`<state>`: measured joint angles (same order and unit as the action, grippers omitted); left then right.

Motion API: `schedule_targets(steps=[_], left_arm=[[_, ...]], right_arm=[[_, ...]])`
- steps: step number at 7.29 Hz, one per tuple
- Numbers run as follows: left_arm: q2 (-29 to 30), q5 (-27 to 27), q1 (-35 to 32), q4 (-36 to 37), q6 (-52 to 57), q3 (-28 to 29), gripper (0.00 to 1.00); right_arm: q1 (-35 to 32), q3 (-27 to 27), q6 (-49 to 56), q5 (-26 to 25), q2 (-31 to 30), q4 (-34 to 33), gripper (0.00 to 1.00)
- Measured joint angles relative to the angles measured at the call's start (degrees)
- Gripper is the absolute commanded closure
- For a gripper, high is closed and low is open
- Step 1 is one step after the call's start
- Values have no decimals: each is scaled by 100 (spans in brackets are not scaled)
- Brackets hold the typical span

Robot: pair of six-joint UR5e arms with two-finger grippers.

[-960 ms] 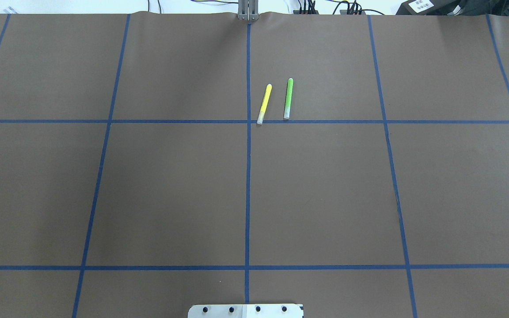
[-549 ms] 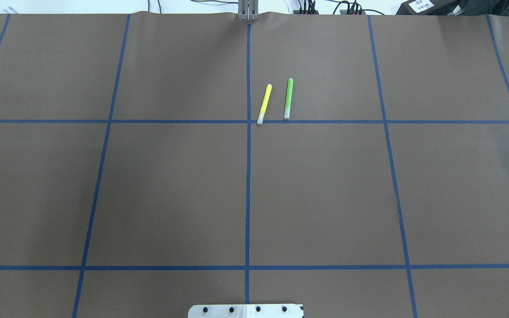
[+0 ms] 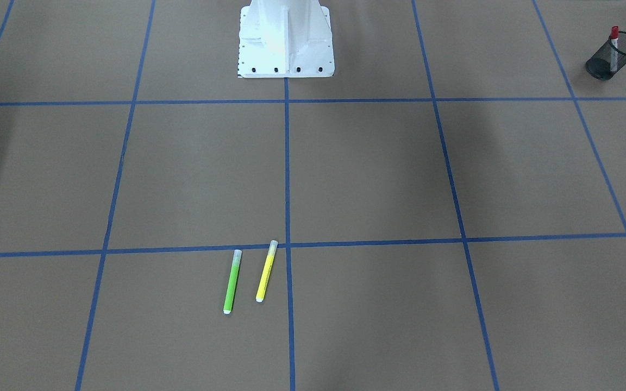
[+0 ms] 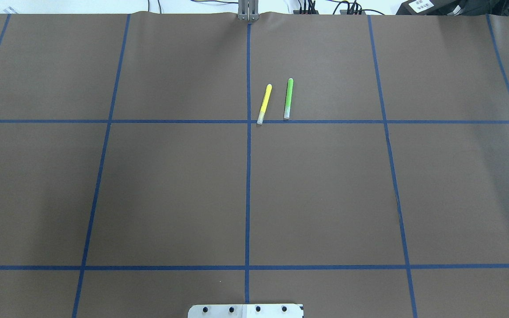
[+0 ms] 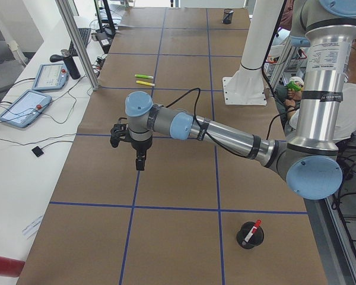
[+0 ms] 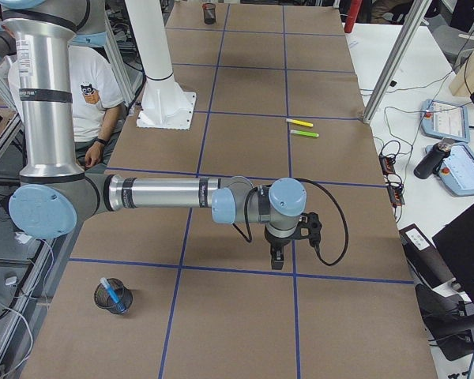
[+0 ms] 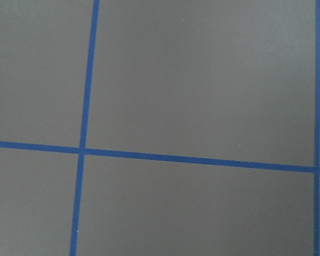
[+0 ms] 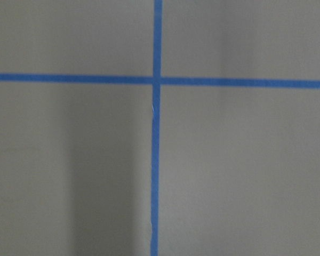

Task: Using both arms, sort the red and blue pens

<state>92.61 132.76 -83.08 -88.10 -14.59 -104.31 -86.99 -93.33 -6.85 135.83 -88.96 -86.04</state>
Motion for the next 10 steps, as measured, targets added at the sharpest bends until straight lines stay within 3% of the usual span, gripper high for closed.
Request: schedule_targets(steps=[5, 10], left_arm=[[-277, 47, 2, -22, 399, 109, 0], [-273, 49, 8, -75, 393, 113, 0]], right_arm=[[699, -515, -761, -263, 287, 359, 0], [776, -502, -784, -268, 287, 369, 0]])
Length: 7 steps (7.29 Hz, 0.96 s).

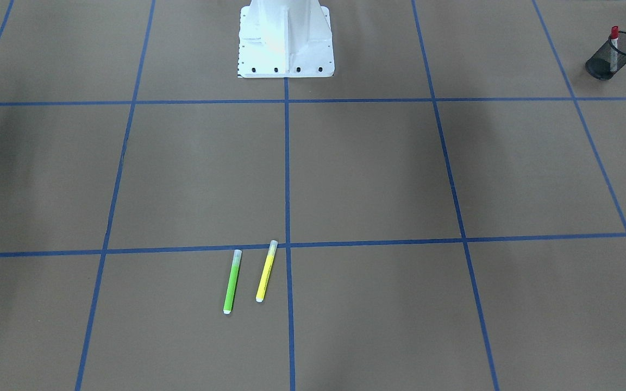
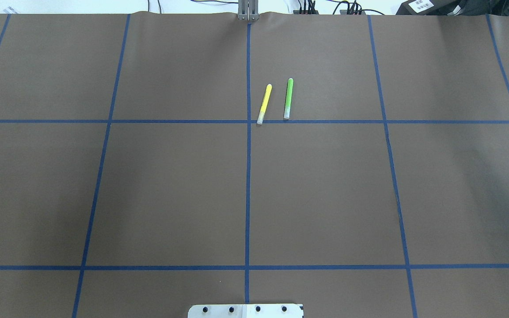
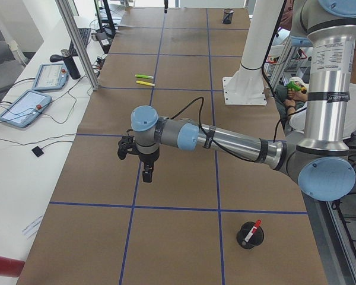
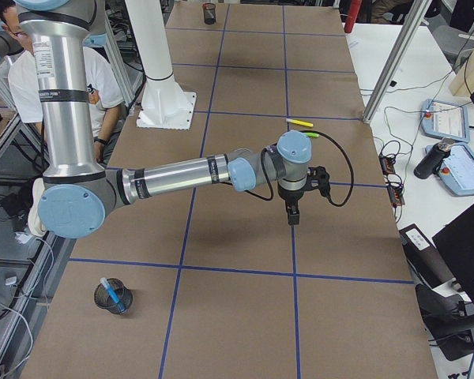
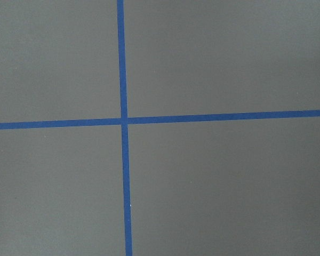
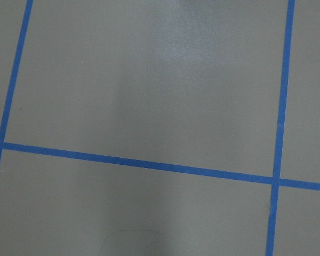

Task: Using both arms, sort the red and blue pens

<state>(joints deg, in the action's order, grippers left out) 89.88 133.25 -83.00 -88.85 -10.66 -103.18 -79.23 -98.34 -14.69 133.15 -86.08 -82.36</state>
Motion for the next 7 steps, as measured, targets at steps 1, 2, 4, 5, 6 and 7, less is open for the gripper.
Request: schedule_targets(steps=[1, 2, 4, 5, 6, 7], left_arm=[[2, 0, -1, -57, -3, 4, 0], [9, 0, 1, -90, -4, 11, 0], [41, 3, 3, -112, -7, -27, 0], [58, 6, 3, -114, -12, -57, 0], [69, 42, 3, -115, -12, -76, 0], [77, 125, 3, -133, -11, -80, 0]], right_arm=[[3, 7, 1, -5, 3, 0, 0], [10, 12, 1, -9, 3, 0, 0], [25, 16, -4, -10, 10, 6, 0], [33, 17, -6, -9, 11, 8, 0], [39, 17, -7, -8, 12, 8, 0], [43, 17, -7, -8, 12, 9, 0]])
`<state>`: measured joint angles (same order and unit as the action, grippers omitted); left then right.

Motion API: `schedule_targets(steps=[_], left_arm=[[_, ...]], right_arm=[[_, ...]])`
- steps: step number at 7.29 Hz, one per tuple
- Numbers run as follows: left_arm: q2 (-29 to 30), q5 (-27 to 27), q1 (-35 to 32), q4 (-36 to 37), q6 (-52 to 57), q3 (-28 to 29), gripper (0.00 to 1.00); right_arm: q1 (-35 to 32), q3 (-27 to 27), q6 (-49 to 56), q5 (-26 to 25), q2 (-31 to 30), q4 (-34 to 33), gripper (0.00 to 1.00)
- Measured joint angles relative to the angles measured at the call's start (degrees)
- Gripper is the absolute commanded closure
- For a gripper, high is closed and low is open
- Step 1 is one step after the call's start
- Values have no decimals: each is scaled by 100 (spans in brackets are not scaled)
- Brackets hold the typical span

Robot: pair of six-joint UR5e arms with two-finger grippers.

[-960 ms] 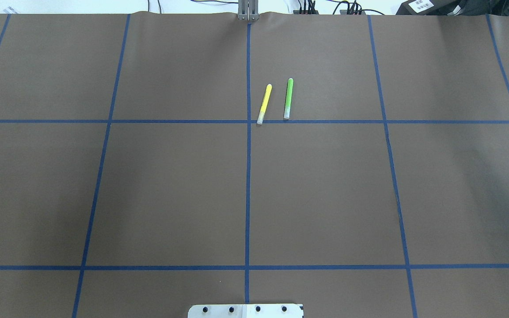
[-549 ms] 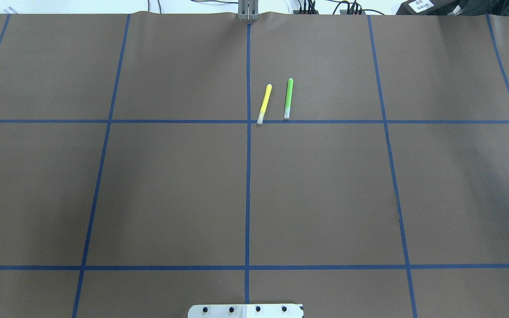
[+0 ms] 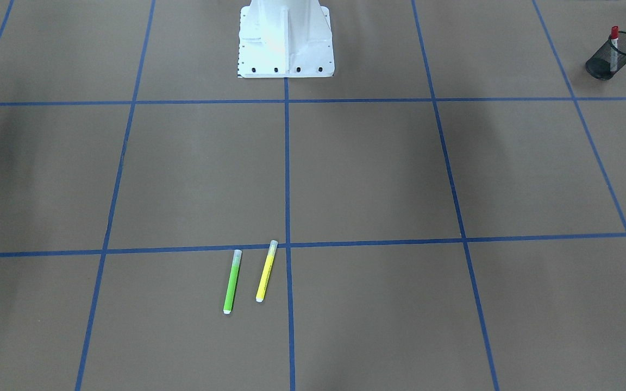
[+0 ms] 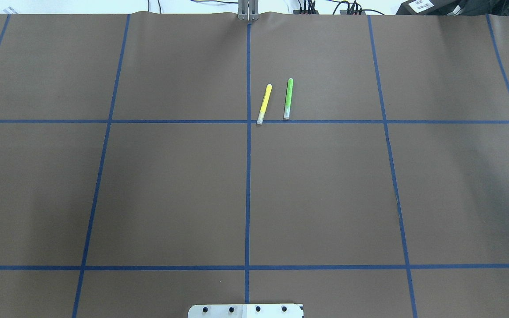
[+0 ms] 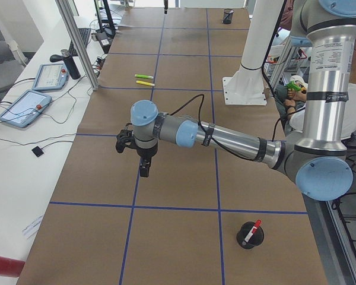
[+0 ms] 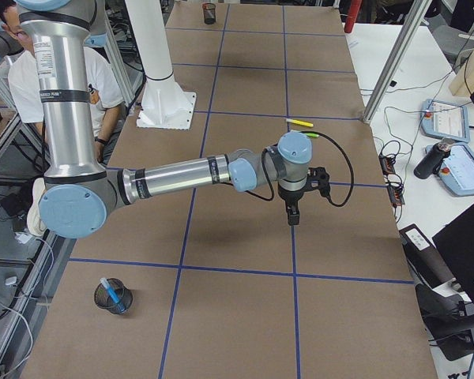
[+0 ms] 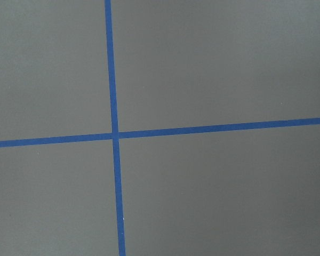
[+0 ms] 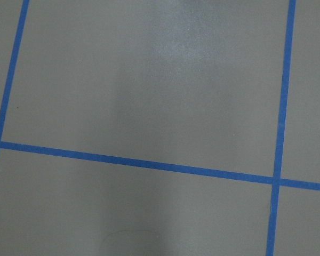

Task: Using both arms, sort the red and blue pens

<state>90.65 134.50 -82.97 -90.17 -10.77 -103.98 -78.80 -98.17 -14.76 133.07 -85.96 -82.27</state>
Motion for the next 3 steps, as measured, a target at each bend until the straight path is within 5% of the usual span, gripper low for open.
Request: schedule_targets(steps=[3], left_arm=[[31, 123, 0, -117, -13, -52, 0]], right_arm=[[4, -1, -2, 4, 0, 0, 0]])
